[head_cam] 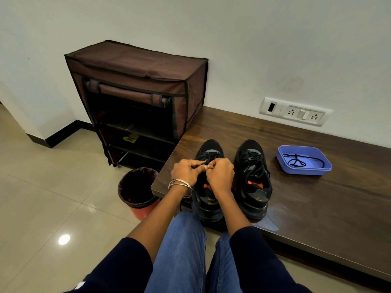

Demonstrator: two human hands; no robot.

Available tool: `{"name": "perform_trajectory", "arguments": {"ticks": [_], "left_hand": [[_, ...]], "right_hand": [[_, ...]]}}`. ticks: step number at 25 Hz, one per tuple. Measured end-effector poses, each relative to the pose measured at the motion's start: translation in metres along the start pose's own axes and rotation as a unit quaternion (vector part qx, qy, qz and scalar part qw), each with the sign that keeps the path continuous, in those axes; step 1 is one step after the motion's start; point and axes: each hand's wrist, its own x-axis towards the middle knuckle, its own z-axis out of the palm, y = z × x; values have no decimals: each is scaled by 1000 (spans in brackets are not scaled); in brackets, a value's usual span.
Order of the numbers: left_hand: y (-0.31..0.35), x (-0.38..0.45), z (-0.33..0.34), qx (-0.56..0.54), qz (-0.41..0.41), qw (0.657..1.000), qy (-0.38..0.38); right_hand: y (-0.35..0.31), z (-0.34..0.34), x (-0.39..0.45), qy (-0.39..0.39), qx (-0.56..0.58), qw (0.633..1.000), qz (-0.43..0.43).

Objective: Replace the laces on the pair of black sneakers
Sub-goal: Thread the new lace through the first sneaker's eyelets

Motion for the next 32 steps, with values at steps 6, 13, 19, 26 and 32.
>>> {"name": "perform_trajectory", "arguments": {"ticks": [6, 13, 19, 26, 32], "left_hand": [[3, 7, 0, 61, 25, 996, -58], [0, 9, 2, 50, 18, 996, -77], [-2, 6, 5, 53, 40, 996, -60], [-7, 10, 5, 28, 45, 997, -60], [-2, 17, -2, 58, 54, 993, -90]], "right_hand": [[-6, -5, 2, -5, 17, 999, 34], [-2, -14, 15, -30, 70, 992, 104], [8, -10, 12, -32, 99, 994, 42], [11, -9, 20, -68, 188, 974, 111], [7, -4, 16, -5, 227, 961, 154]]}}
